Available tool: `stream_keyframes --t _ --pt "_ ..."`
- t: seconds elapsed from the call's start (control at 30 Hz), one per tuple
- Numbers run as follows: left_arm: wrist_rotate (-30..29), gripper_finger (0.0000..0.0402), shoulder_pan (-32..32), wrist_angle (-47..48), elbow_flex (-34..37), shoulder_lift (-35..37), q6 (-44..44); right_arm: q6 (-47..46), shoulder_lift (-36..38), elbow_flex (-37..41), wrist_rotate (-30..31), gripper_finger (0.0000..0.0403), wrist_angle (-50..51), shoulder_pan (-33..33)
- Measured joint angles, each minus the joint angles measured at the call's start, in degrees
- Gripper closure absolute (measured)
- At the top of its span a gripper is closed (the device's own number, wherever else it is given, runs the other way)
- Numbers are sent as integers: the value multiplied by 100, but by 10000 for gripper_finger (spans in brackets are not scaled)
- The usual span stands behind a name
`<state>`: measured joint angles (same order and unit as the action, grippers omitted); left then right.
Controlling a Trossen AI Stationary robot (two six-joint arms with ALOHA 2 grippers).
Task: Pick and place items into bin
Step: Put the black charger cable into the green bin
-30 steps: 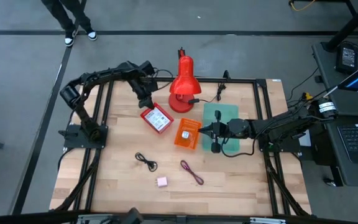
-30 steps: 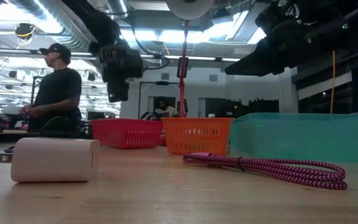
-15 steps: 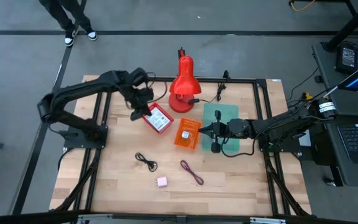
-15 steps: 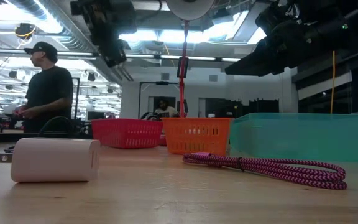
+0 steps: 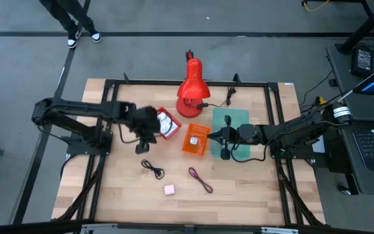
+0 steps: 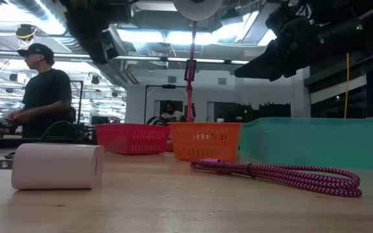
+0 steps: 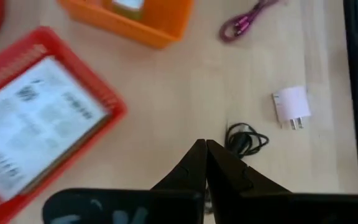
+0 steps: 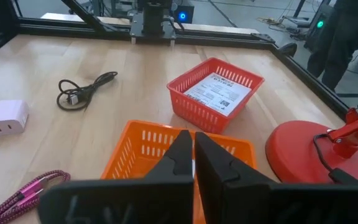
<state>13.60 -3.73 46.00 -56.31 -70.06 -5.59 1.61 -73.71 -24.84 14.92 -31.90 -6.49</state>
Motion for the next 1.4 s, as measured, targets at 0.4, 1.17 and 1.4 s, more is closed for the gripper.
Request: stream_keyframes --t 0.4,1.17,1.4 --pt "-805 346 1678 -736 437 -4 -1375 -1 0 0 0 401 0 -1" --pt "-3217 254 3233 -935 434 -652 -1328 -2 0 0 0 401 0 -1" --pt "-2790 220 3202 -762 432 -1270 -1698 -17 0 0 0 401 0 -1"
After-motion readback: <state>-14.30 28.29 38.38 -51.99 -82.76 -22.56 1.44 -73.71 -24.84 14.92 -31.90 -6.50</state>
